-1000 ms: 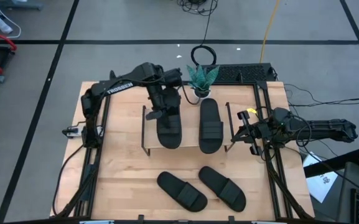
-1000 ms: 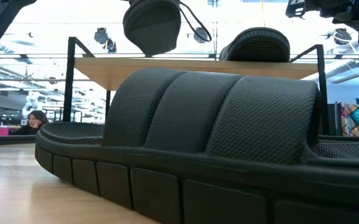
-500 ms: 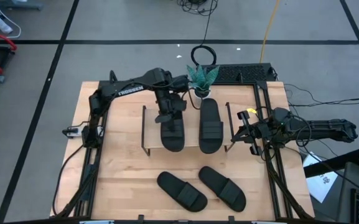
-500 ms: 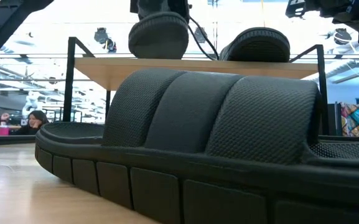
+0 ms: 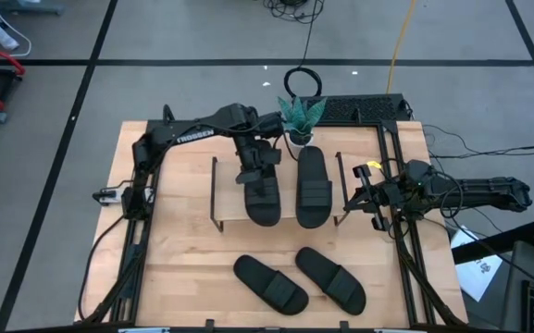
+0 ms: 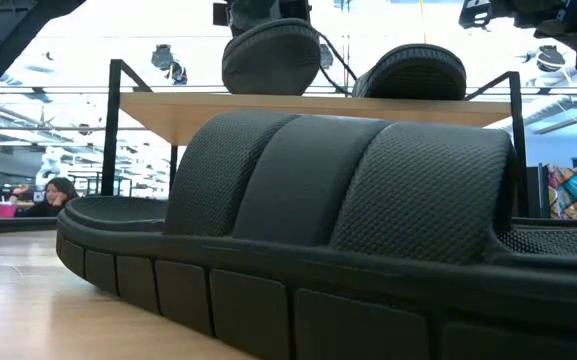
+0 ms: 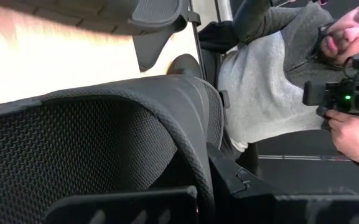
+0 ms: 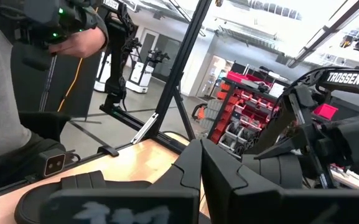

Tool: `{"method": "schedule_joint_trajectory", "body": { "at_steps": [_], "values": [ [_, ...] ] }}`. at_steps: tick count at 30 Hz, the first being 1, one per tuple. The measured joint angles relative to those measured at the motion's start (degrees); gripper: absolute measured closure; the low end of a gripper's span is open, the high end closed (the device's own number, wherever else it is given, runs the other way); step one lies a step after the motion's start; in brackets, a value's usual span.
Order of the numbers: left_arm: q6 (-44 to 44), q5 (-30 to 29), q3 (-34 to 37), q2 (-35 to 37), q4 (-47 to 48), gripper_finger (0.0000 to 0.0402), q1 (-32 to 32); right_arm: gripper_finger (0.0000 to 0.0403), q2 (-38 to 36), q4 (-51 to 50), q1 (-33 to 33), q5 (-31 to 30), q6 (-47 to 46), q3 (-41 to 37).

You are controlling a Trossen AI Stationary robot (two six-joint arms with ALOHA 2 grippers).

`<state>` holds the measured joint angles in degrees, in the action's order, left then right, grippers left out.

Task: Pick and place slides into the shelf
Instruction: Put the black slide on the shelf

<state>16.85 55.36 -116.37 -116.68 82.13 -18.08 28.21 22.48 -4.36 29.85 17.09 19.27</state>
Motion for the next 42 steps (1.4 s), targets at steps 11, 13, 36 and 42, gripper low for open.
{"method": "schedule_joint_trajectory", "body": {
  "at_steps": [11,13,36,42],
  "values": [
    [1.1,-1.4,4.5,0.0,0.3,0.0401,-0.6,0.0403,0.0,0.7,0.0,0.0,-0.1,0.0],
    [1.6,-1.1,5.6,0.0,0.2,0.0401,-0.6,0.0403,0.0,0.9,0.0,0.0,-0.1,0.0],
    [4.0,-6.0,8.5,0.1,-3.9,0.0352,-1.2,0.0403,0.0,0.9,0.0,0.2,-1.4,0.0],
    [3.2,-5.7,8.5,0.1,-3.9,0.0281,-1.2,0.0403,0.0,1.3,0.0,0.2,-1.4,0.0]
  ]
}}
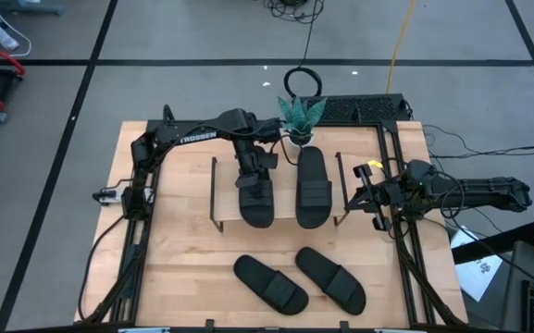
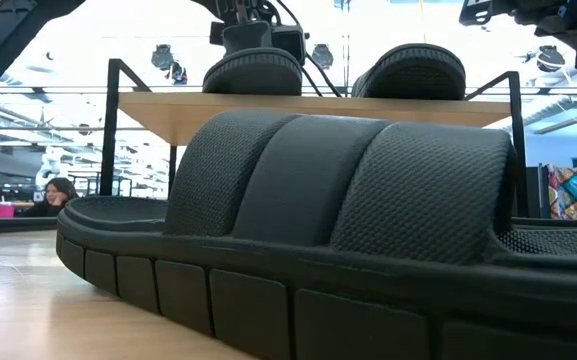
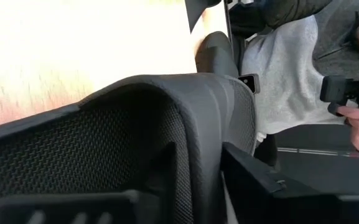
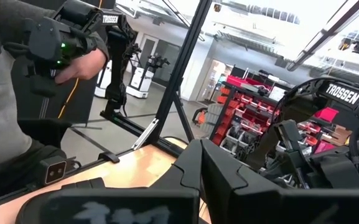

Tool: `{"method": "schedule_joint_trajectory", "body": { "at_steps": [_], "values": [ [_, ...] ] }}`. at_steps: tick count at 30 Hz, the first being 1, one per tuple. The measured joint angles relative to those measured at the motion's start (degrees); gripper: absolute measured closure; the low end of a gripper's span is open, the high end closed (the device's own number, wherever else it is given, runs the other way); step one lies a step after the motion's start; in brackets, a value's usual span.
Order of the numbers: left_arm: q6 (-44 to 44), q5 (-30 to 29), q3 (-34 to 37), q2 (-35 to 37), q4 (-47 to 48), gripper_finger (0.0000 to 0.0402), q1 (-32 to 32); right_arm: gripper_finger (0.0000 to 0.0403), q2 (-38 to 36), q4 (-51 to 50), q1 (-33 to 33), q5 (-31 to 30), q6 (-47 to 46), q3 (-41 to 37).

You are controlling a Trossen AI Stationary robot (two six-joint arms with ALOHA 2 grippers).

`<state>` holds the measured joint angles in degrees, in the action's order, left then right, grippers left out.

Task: Pick and place slides into the shelf
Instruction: Put the black slide on the shelf

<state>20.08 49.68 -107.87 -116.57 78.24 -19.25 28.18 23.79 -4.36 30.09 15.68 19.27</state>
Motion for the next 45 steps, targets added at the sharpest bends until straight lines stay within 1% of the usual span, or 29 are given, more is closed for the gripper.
{"method": "schedule_joint_trajectory", "body": {
  "at_steps": [11,15,18,23,28,38,45],
  "values": [
    [-0.5,1.2,0.0,-0.1,0.5,0.0129,-0.1,0.0403,0.0,0.0,0.0,0.0,0.0,0.0],
    [-1.0,1.8,0.0,0.0,0.7,0.0087,-0.1,0.0403,0.0,0.0,0.0,0.0,0.0,0.0],
    [-0.7,1.7,0.0,0.3,0.7,0.0068,0.0,0.0403,0.0,0.0,0.0,0.0,0.0,0.0],
    [0.2,0.3,-0.5,1.3,1.1,0.0060,0.0,0.0403,0.0,0.0,0.0,0.0,0.0,0.0],
    [0.1,-2.8,-0.6,2.2,1.1,0.0059,0.3,0.0403,0.0,0.0,0.0,0.1,0.0,0.0],
    [0.6,-2.4,-0.7,2.3,1.0,0.0059,0.3,0.0403,0.0,0.0,0.0,0.1,-0.2,0.0],
    [0.6,-2.2,-0.7,4.7,-1.0,0.0059,-0.7,0.0403,0.0,0.0,0.0,0.0,-0.2,0.0]
  ]
}}
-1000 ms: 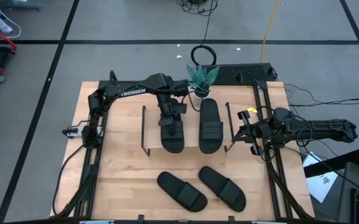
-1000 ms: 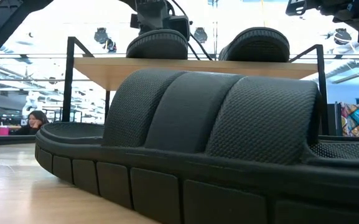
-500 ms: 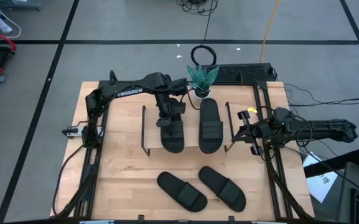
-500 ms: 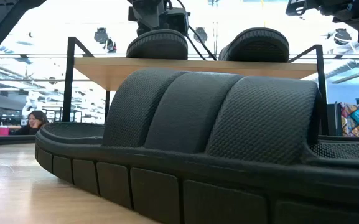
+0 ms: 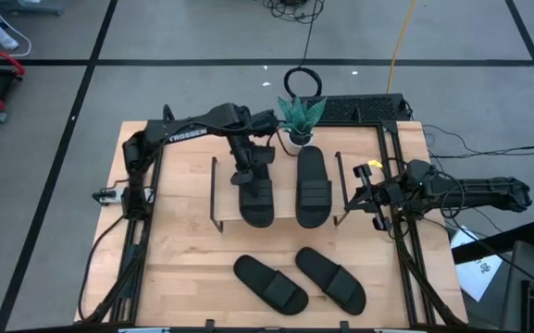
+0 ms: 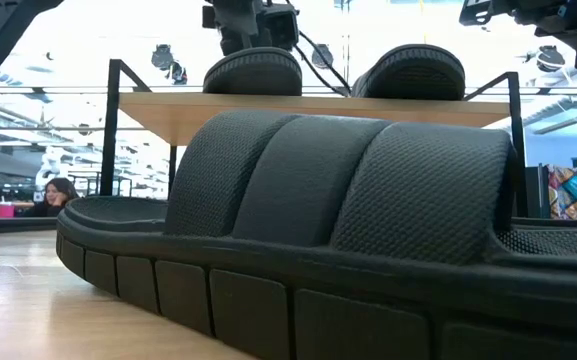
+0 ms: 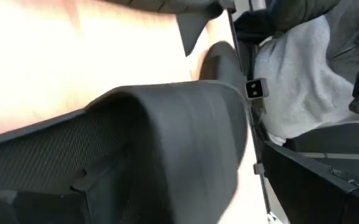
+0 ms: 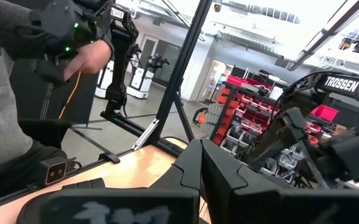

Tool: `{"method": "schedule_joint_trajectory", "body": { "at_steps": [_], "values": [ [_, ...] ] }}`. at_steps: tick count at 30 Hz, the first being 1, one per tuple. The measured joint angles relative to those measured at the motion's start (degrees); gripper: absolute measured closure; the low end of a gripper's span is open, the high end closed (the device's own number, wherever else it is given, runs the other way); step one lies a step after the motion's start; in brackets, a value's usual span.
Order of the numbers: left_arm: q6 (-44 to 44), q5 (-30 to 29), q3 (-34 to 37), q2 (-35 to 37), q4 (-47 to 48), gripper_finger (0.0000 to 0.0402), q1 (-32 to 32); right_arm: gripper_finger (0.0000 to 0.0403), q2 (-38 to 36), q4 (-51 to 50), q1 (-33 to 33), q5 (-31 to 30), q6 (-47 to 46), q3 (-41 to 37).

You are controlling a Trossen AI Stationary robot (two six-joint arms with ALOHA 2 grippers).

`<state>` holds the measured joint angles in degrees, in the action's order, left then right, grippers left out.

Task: Pick and place slides into the shelf
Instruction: Put the black slide on the shelf, then adjust the shelf on the table

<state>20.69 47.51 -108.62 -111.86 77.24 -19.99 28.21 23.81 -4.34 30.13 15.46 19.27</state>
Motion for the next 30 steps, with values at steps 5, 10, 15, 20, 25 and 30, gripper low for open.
{"method": "schedule_joint_trajectory", "body": {
  "at_steps": [5,10,15,20,25,30],
  "values": [
    [1.1,-6.8,-1.0,3.7,-2.6,0.0059,-1.2,0.0403,0.0,0.2,0.0,0.0,-0.3,0.0],
    [1.2,-21.0,-1.3,10.2,-8.1,0.0064,-3.3,0.0403,0.1,0.9,0.0,0.0,-1.2,0.0],
    [0.5,-25.6,-1.2,16.0,-13.0,0.0150,-3.1,0.0403,0.1,1.0,0.0,0.0,-1.2,0.0],
    [-0.4,-25.6,-1.2,19.5,-15.8,0.0314,0.2,0.0403,0.1,1.2,0.0,0.0,-1.2,0.0],
    [-0.2,-27.3,0.5,20.4,-16.0,0.0387,8.0,0.0403,0.1,1.1,0.0,0.0,-1.1,0.0],
    [0.2,-33.7,13.2,23.9,-25.6,0.0399,17.2,0.0403,0.1,0.8,0.0,0.0,-1.2,0.0]
  ]
}}
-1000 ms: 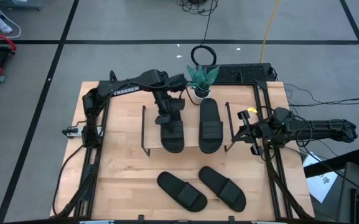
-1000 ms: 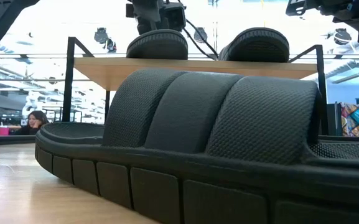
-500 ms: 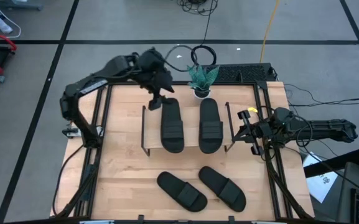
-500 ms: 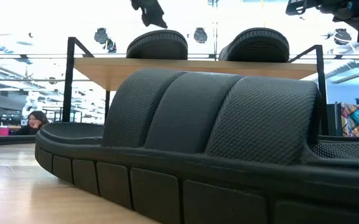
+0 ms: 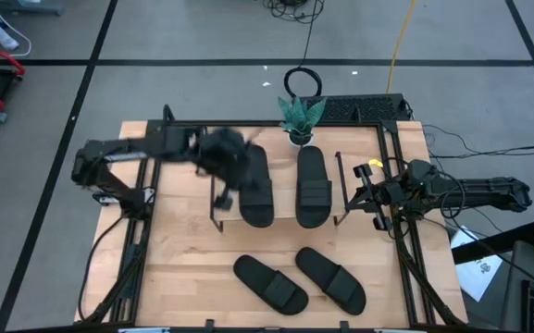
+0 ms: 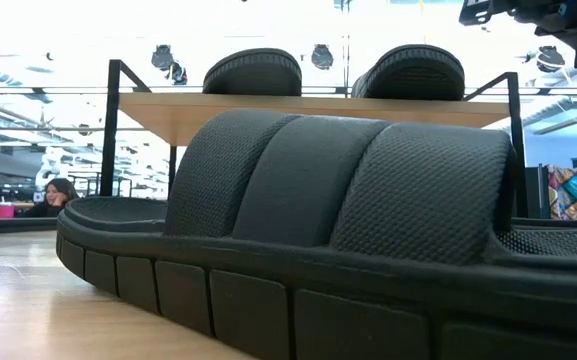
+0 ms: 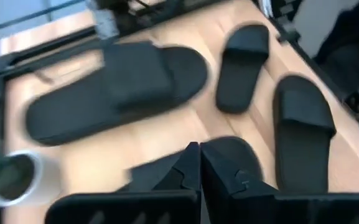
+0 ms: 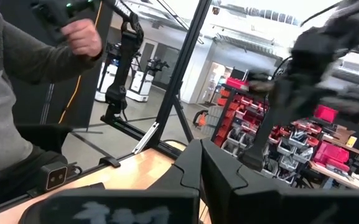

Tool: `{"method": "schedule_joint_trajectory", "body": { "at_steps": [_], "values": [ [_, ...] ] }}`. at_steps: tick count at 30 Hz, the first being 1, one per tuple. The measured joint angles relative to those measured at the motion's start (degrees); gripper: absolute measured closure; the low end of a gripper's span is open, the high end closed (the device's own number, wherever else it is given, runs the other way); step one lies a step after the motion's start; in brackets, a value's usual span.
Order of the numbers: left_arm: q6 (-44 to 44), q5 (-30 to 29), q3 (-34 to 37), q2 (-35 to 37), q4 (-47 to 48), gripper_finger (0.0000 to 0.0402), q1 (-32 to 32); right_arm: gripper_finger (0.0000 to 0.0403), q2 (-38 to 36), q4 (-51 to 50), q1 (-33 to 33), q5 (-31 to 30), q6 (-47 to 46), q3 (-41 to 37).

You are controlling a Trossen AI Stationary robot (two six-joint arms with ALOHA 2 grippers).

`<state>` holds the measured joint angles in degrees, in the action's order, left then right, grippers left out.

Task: Pick and place slides into the shelf
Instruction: Adjust the shelf on the table

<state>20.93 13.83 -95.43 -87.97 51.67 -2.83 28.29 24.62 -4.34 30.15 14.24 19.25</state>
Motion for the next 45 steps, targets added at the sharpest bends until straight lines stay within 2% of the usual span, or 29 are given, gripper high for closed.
{"method": "schedule_joint_trajectory", "body": {
  "at_steps": [2,8,11,14,19,22,26,33,36,42,45],
  "values": [
    [0.0,-1.2,8.3,2.7,-7.3,0.0398,3.0,0.0403,0.0,-0.1,0.0,0.0,0.0,0.0],
    [0.0,-0.4,33.5,13.4,-41.4,0.0400,9.9,0.0403,0.0,-0.1,0.0,0.0,0.0,0.0],
    [-2.4,-0.4,44.0,17.6,-54.3,0.0401,11.7,0.0403,0.0,0.0,0.0,0.0,0.1,0.0],
    [-5.3,-1.7,52.8,20.0,-63.7,0.0401,12.1,0.0403,0.3,0.3,0.0,0.0,0.1,0.0],
    [-9.3,-3.6,61.9,19.7,-76.3,0.0401,14.3,0.0403,0.9,0.4,0.0,-0.1,0.1,0.0],
    [-9.3,-6.0,64.4,19.5,-77.8,0.0401,17.9,0.0403,1.5,0.4,0.0,0.0,0.4,0.0],
    [-11.6,-8.2,64.4,21.1,-74.4,0.0401,22.6,0.0403,1.9,0.4,0.0,-0.3,1.3,0.0],
    [-12.5,-21.5,64.7,27.3,-62.8,0.0401,30.3,0.0403,2.2,0.5,0.0,-0.3,1.7,0.0],
    [-12.8,-25.4,67.5,31.2,-62.6,0.0401,31.5,0.0403,2.2,0.5,0.0,-0.3,1.7,0.0],
    [-17.5,-26.3,76.0,37.1,-70.4,0.0401,31.7,0.0403,2.2,0.7,0.0,-0.3,1.9,0.0],
    [-18.6,-29.0,79.0,38.3,-72.7,0.0401,31.8,0.0403,2.2,0.9,0.0,-0.3,2.0,0.0]
  ]
}}
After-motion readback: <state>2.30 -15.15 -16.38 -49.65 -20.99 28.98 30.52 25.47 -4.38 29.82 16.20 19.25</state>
